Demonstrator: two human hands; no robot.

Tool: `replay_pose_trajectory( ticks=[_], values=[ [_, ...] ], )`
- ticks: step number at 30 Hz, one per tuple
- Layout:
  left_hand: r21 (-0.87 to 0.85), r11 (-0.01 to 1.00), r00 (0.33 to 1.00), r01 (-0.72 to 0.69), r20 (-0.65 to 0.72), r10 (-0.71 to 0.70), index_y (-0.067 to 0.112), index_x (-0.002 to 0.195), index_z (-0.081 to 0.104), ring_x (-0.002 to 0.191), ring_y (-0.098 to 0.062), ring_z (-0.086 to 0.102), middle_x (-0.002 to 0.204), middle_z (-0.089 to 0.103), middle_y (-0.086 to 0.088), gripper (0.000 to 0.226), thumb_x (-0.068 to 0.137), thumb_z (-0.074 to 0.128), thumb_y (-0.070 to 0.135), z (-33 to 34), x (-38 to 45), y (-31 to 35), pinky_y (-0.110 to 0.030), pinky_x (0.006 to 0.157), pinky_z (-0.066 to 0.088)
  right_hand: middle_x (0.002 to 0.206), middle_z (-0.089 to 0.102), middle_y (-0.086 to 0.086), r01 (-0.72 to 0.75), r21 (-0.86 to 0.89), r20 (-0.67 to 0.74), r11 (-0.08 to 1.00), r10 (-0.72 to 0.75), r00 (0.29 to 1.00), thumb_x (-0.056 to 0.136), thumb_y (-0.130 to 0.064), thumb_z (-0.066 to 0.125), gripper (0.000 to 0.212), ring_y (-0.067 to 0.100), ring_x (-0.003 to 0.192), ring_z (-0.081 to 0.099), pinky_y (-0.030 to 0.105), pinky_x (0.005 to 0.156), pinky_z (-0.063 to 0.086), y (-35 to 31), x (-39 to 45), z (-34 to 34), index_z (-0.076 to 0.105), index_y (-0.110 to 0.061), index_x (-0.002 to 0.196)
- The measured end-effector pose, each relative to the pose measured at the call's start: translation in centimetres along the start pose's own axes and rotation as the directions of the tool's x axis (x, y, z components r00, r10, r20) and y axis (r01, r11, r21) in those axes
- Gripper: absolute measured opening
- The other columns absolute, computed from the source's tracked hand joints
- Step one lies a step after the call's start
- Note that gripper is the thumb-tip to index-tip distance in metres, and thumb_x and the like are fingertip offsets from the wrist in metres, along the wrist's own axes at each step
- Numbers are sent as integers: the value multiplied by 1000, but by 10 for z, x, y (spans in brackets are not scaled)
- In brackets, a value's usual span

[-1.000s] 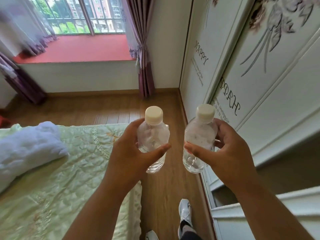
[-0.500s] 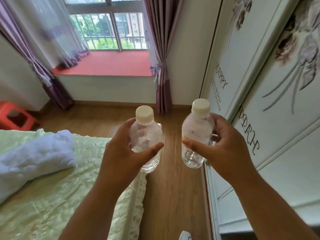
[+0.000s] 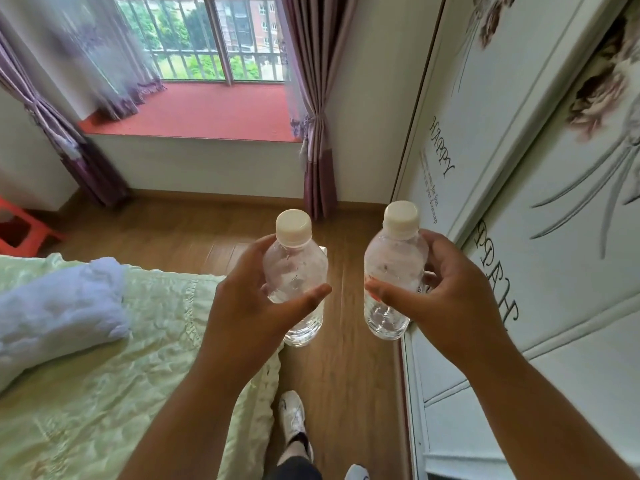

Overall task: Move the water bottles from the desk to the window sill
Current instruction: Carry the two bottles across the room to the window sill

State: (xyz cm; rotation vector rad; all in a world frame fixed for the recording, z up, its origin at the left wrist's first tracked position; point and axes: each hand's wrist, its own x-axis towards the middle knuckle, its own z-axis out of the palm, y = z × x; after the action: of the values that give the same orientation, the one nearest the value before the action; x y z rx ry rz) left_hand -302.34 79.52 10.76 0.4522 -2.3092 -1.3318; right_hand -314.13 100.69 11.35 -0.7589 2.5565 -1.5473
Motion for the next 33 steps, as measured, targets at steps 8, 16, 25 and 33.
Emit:
replay_pose_trajectory(
  ticks=[8, 16, 25, 33],
  values=[
    [-30, 999, 997, -29, 71, 31, 45, 130, 48, 107, 5, 64, 118, 59, 33, 77, 62, 83, 58, 7, 86, -29, -5, 83, 51, 122, 66, -14, -48, -48, -59, 998, 45, 997, 65, -61, 80, 81, 3, 108, 64, 13, 80, 57, 8, 62, 23, 56, -29, 135],
    [-49, 995, 992, -90, 83, 94, 48, 131, 44, 104, 12, 59, 119, 55, 38, 78, 64, 83, 57, -20, 200, -60, 3, 77, 44, 121, 65, -17, -43, -73, -126, 996, 34, 991, 67, -59, 80, 77, -1, 109, 63, 8, 81, 53, -11, 158, 70, 56, -29, 133],
    [-66, 996, 989, -54, 131, 63, 47, 132, 46, 111, -1, 65, 124, 62, 26, 80, 62, 85, 56, -49, 266, -100, -16, 93, 50, 117, 65, -19, -77, -79, -139, 994, 65, 988, 65, -59, 81, 76, -11, 106, 59, 4, 75, 51, -15, 214, 117, 57, -31, 131],
    [-34, 999, 997, -22, 75, 25, 46, 134, 47, 114, -5, 66, 127, 63, 23, 80, 65, 87, 56, -67, 301, -131, -26, 97, 55, 117, 66, -19, -34, -79, -62, 996, 29, 998, 67, -58, 83, 72, -6, 106, 63, 6, 78, 52, -17, 274, 149, 57, -31, 130]
  ],
)
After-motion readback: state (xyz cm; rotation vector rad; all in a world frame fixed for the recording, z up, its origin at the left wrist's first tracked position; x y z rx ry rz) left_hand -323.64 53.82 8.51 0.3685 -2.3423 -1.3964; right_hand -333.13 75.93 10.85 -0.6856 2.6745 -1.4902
